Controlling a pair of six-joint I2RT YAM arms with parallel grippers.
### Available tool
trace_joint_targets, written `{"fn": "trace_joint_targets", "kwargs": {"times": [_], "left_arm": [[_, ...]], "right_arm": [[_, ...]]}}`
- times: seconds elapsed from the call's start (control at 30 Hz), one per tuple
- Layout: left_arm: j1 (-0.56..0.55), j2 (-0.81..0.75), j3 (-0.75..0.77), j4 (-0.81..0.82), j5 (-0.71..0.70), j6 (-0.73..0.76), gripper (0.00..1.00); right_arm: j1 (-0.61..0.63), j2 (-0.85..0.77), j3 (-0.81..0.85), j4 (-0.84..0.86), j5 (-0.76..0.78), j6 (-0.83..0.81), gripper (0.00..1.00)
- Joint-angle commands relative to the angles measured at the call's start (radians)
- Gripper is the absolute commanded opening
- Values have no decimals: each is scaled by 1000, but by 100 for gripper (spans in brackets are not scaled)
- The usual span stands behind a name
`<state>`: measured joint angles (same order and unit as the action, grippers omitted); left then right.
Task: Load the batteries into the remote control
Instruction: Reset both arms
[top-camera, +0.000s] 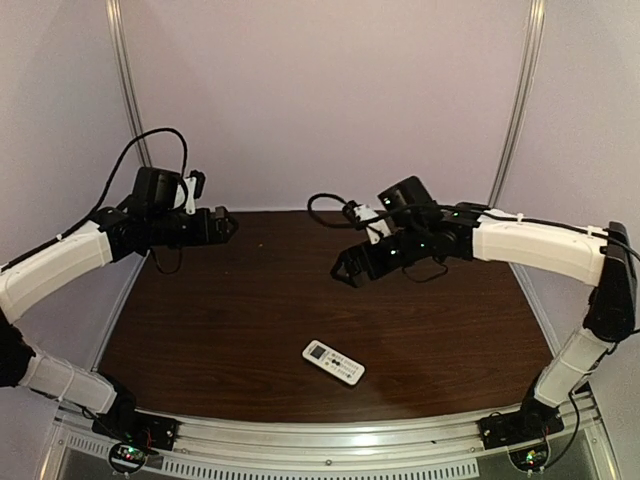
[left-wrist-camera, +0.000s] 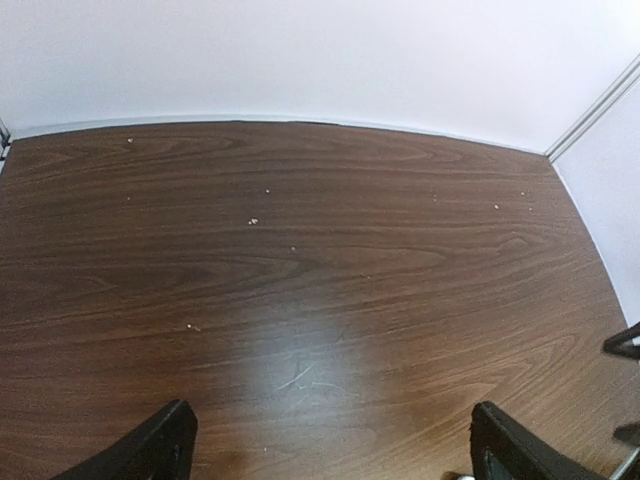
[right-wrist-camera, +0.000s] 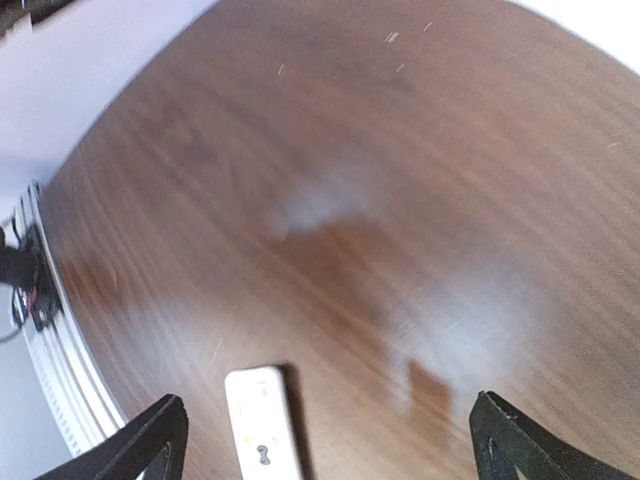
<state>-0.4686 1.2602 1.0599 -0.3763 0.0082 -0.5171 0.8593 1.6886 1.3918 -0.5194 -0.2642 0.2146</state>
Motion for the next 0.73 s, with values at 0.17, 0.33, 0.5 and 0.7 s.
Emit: {"fn": "trace_joint_targets", "kwargs": {"times": [0.17, 0.33, 0.5, 0.7], "left_arm": [[18, 58, -97, -5, 152, 20, 97], [12, 25, -264, 56, 193, -5, 97], [3, -28, -381, 108, 191, -28, 97], [-4, -68, -423, 146, 187, -33, 97]], "right_arm": [[-241, -460, -510, 381, -63, 178, 100], [-275, -600, -711, 425, -47, 213, 100], [-284, -648, -833, 494, -50, 269, 100], [-286, -650, -857, 516, -58, 298, 100]]}}
